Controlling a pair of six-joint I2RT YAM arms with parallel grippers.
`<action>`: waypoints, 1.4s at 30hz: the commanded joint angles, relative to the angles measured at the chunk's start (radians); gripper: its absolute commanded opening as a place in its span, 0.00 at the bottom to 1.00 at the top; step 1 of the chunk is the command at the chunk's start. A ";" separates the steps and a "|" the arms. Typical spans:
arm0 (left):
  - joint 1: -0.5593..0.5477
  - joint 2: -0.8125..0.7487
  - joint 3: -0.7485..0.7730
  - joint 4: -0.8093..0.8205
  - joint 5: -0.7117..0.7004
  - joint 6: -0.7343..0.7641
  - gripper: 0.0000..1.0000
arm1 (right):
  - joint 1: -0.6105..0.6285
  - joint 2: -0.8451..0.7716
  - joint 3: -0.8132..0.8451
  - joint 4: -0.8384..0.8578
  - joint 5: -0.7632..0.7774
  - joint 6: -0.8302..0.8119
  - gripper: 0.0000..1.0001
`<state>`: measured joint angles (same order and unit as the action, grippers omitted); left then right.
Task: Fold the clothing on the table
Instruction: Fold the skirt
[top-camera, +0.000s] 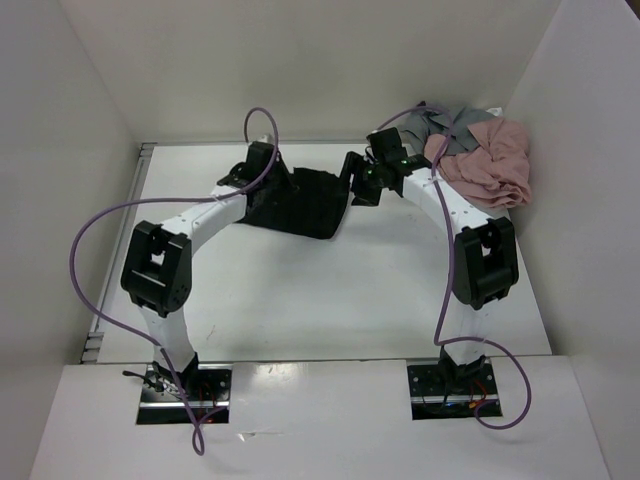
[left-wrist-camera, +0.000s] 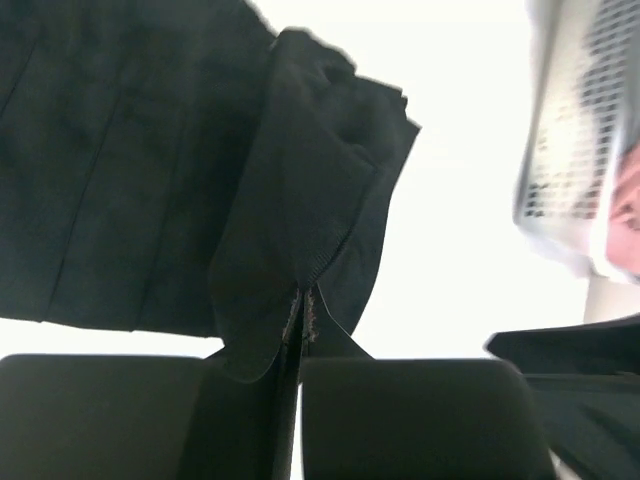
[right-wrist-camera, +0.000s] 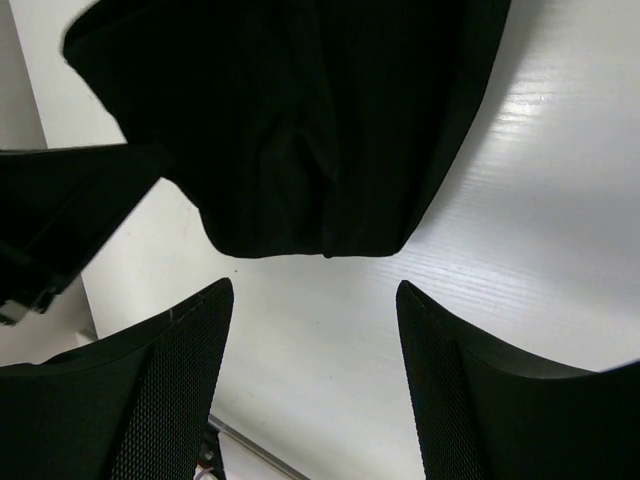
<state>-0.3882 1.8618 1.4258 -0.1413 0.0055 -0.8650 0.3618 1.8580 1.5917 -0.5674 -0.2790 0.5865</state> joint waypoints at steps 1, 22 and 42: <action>0.020 -0.053 0.074 -0.012 -0.001 0.040 0.00 | -0.006 -0.037 -0.009 0.057 -0.019 0.007 0.72; 0.163 0.177 0.091 -0.037 -0.009 0.073 0.74 | -0.015 0.022 -0.114 0.152 -0.132 0.067 0.72; 0.173 0.013 0.036 -0.018 -0.018 0.084 0.83 | -0.015 0.231 -0.197 0.477 -0.126 0.412 0.73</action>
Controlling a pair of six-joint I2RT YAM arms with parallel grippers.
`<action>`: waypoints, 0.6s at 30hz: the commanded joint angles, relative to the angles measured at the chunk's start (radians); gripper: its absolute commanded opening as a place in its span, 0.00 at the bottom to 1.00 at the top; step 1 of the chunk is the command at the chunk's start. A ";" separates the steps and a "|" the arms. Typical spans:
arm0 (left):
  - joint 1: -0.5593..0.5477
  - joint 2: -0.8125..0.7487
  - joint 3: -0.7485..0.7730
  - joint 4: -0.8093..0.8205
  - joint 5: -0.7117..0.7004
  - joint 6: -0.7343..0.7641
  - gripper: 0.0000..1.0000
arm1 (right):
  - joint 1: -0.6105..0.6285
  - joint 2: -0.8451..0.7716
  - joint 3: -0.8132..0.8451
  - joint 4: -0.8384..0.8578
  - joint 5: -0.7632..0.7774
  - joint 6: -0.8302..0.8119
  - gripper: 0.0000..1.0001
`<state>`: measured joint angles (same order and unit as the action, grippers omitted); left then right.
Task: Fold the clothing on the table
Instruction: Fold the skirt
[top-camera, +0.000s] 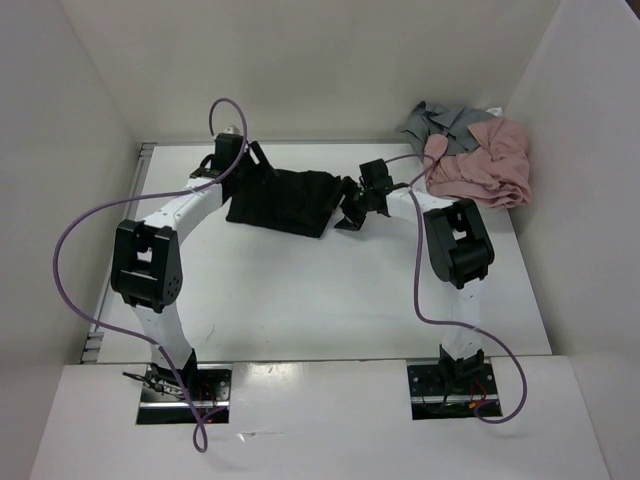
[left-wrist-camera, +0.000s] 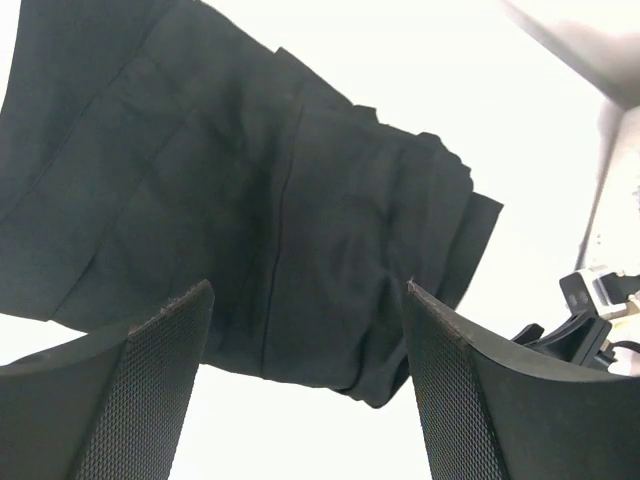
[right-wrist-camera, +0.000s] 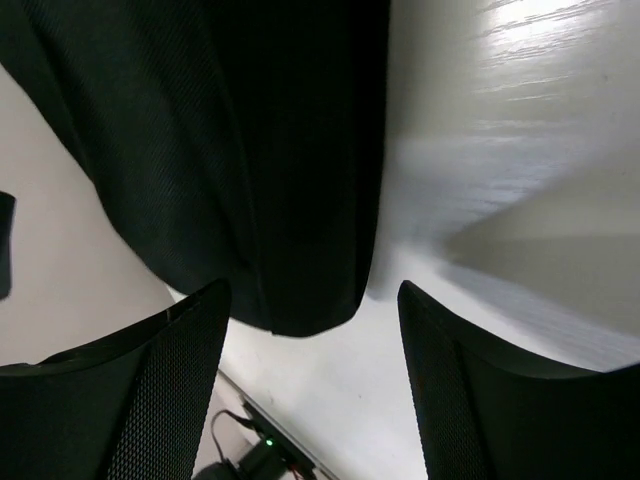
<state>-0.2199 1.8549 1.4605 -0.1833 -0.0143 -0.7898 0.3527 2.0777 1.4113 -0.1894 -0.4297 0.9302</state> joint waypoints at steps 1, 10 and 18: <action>-0.004 0.020 0.001 0.024 0.017 -0.002 0.83 | -0.006 0.024 -0.017 0.111 0.025 0.084 0.73; -0.013 -0.016 -0.040 0.044 0.017 -0.011 0.83 | -0.006 0.091 -0.017 0.186 0.016 0.147 0.73; -0.013 -0.025 -0.068 0.044 -0.003 -0.011 0.83 | 0.012 0.145 -0.017 0.263 -0.018 0.177 0.57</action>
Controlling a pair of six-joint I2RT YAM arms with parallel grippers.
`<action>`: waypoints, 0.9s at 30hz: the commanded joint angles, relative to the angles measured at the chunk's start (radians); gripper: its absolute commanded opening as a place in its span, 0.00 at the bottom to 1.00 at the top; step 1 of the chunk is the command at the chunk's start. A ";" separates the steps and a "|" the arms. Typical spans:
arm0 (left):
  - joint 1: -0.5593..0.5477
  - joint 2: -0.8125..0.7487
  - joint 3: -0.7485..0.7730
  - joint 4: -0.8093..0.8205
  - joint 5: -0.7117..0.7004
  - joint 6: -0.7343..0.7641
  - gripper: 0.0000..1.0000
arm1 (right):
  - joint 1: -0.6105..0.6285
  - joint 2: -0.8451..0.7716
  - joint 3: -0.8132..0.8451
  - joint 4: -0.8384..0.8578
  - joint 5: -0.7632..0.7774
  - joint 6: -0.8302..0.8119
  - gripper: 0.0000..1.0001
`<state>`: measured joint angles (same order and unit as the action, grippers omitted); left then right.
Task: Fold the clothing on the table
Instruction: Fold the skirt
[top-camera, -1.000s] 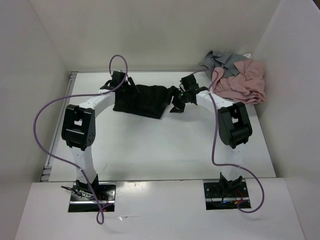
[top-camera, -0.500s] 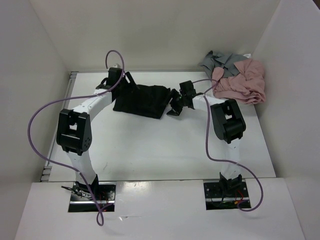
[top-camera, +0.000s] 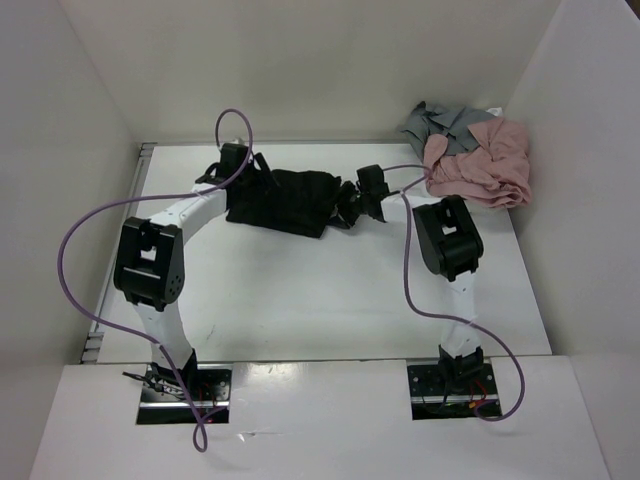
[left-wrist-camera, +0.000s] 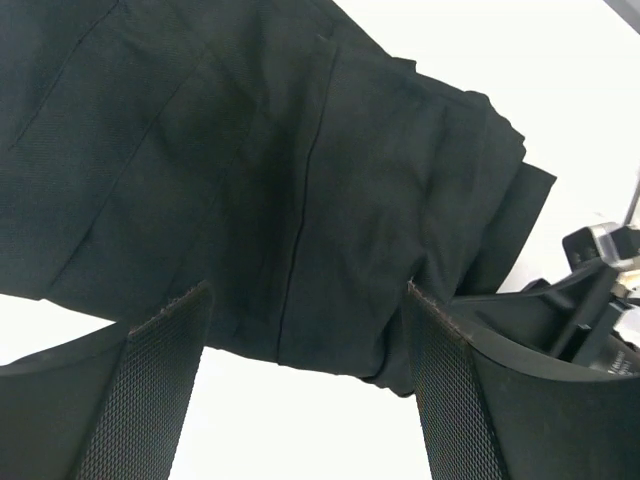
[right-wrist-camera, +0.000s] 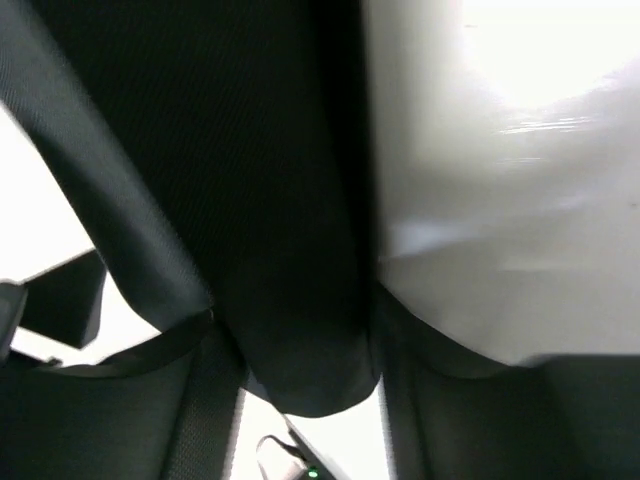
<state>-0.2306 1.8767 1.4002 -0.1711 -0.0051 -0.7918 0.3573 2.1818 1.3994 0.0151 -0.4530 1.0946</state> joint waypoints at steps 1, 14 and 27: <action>-0.003 -0.056 -0.016 0.031 -0.012 -0.009 0.83 | 0.008 0.041 0.004 0.059 0.005 0.013 0.51; -0.013 -0.056 -0.007 -0.036 -0.151 0.037 0.83 | 0.006 -0.082 -0.045 -0.016 0.171 -0.062 0.00; -0.073 -0.096 -0.105 0.002 -0.145 0.005 0.83 | -0.115 -0.398 -0.122 -0.207 0.335 -0.189 0.00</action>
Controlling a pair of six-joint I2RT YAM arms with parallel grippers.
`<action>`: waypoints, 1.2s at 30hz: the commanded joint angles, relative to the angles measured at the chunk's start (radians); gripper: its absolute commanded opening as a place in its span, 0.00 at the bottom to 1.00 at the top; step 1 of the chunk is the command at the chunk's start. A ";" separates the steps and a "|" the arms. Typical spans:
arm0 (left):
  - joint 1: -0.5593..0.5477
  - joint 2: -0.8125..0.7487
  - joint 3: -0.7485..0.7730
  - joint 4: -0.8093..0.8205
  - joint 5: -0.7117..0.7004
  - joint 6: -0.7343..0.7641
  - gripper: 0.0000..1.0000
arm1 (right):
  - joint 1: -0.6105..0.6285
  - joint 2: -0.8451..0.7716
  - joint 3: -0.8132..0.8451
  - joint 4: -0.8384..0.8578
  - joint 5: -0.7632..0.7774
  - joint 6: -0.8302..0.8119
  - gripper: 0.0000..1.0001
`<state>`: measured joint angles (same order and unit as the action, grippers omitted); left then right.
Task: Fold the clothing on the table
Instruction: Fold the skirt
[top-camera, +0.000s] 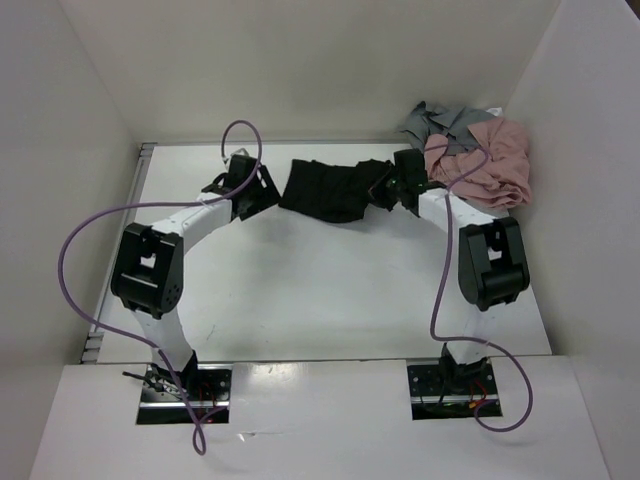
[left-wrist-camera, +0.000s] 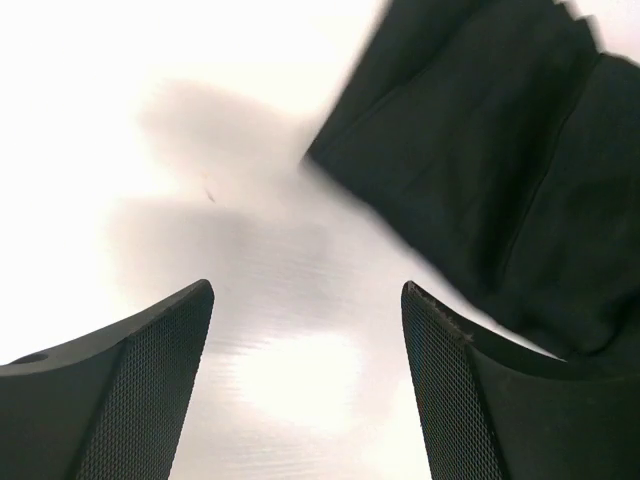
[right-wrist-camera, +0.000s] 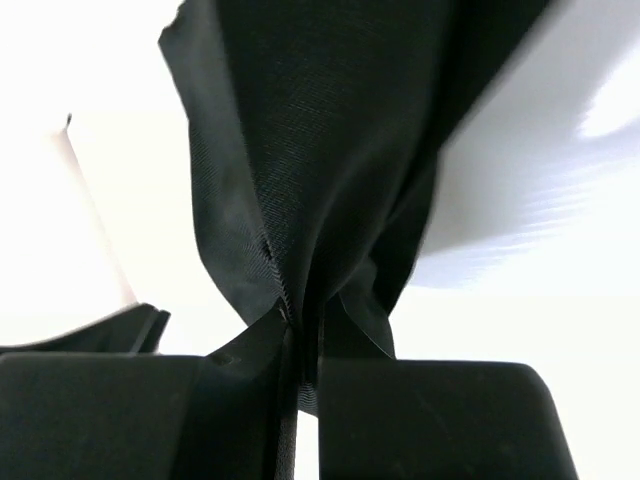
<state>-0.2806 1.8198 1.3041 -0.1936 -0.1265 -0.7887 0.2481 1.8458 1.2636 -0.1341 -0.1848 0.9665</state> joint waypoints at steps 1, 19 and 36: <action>-0.035 -0.051 -0.009 0.025 -0.024 0.002 0.83 | -0.006 -0.074 0.045 -0.090 0.067 -0.072 0.00; -0.054 -0.025 0.029 0.068 0.024 0.019 0.83 | 0.065 -0.059 0.133 -0.331 0.087 -0.175 0.00; -0.227 0.092 0.144 0.122 -0.047 0.103 0.72 | 0.085 -0.312 -0.145 -0.398 0.186 -0.127 0.00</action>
<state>-0.4728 1.8938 1.4162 -0.1246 -0.1169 -0.7391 0.3241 1.5646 1.1210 -0.5179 -0.0399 0.8295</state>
